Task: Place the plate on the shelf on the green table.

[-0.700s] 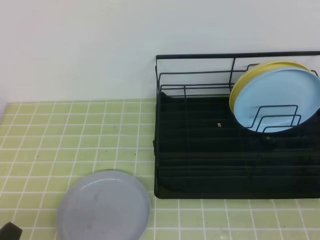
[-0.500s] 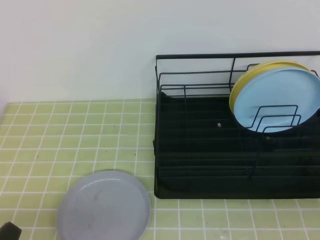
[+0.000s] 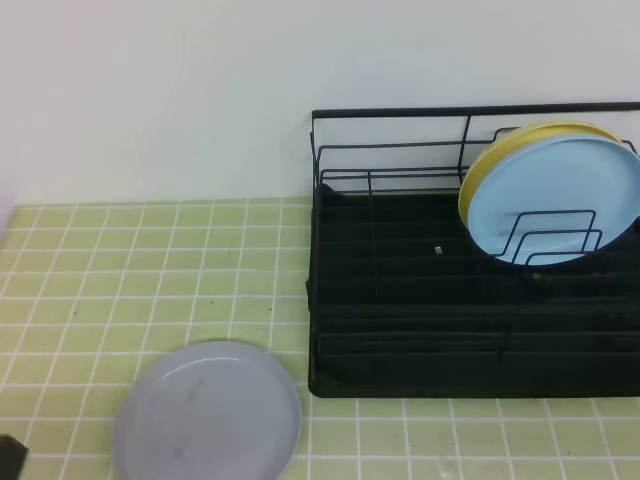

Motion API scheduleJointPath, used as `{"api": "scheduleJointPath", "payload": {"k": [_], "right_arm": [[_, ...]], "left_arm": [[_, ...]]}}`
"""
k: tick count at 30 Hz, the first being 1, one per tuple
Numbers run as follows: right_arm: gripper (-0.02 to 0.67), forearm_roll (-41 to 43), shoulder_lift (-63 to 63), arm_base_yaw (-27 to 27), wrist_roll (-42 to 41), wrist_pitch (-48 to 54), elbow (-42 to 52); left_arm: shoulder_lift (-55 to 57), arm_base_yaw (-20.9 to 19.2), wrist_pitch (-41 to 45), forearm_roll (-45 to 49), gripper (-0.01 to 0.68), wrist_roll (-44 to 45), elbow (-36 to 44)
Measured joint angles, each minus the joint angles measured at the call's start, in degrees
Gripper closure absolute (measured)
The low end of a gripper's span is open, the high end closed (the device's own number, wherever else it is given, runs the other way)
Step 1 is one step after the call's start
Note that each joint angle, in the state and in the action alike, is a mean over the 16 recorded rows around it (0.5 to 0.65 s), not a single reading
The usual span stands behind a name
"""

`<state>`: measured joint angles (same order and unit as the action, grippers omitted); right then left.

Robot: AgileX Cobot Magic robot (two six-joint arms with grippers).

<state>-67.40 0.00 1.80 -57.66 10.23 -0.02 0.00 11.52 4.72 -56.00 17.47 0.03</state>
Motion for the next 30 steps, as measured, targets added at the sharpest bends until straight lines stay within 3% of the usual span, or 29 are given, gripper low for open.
{"api": "scheduleJointPath", "payload": {"k": [12, 22, 30], "right_arm": [[0.651, -28.06, 0.00, 0.00, -0.38, -4.43, 0.00], [0.651, -32.10, 0.00, 0.00, -1.98, -1.63, -1.54], [0.651, -32.33, 0.01, 0.00, -10.79, 2.66, -8.45]], "left_arm": [[0.00, 0.00, -10.45, -30.25, 0.675, -1.57, 0.00], [0.00, 0.00, -6.90, -32.67, 0.675, 0.83, 0.00], [0.00, 0.00, 1.17, -32.41, 0.675, 8.24, -1.00]]}}
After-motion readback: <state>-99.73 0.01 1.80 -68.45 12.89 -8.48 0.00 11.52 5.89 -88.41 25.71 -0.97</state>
